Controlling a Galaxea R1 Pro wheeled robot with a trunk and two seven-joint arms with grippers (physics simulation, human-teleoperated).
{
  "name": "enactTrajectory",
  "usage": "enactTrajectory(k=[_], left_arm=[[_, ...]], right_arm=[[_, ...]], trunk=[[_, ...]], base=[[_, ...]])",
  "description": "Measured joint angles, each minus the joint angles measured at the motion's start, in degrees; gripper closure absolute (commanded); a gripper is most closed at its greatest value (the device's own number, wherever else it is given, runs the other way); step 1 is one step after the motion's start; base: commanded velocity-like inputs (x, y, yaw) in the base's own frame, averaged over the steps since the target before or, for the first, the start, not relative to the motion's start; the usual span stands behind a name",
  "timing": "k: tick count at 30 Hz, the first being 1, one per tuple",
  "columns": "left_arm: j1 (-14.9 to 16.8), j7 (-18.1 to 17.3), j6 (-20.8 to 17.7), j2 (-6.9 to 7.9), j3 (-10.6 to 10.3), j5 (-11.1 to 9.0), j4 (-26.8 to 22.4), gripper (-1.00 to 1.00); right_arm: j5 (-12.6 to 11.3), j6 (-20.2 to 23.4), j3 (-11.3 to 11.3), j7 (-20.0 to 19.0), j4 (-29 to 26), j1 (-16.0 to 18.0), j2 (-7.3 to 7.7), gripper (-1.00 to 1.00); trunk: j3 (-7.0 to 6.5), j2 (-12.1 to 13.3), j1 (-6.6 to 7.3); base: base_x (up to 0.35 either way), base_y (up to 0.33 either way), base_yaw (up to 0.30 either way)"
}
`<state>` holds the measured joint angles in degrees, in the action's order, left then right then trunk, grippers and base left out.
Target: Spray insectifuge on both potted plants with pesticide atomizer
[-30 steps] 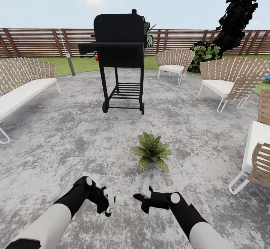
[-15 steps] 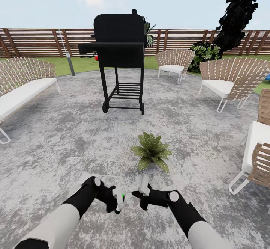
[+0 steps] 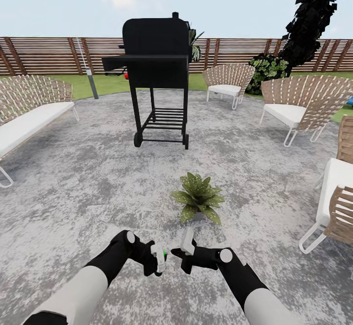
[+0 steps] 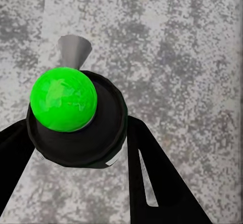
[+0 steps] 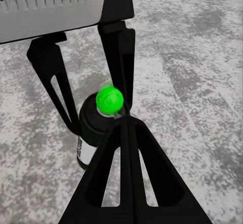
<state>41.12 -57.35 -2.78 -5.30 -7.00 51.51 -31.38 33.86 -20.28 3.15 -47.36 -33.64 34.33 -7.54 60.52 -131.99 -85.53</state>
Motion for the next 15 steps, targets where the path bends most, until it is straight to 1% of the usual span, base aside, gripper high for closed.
enactTrajectory(k=[8,15], left_arm=[[0.0,-0.1,0.0,-1.05,0.1,-0.1,0.0,1.00],[0.1,-0.2,-0.1,-1.19,0.2,-0.2,-0.1,1.00]], right_arm=[[0.1,0.0,0.0,0.0,0.1,0.0,0.07,1.00],[0.3,0.0,-0.1,0.0,0.3,0.0,0.09,1.00]], trunk=[[0.00,0.0,0.00],[0.00,0.0,0.00]], base=[[0.000,0.000,0.000],[0.000,0.000,0.000]])
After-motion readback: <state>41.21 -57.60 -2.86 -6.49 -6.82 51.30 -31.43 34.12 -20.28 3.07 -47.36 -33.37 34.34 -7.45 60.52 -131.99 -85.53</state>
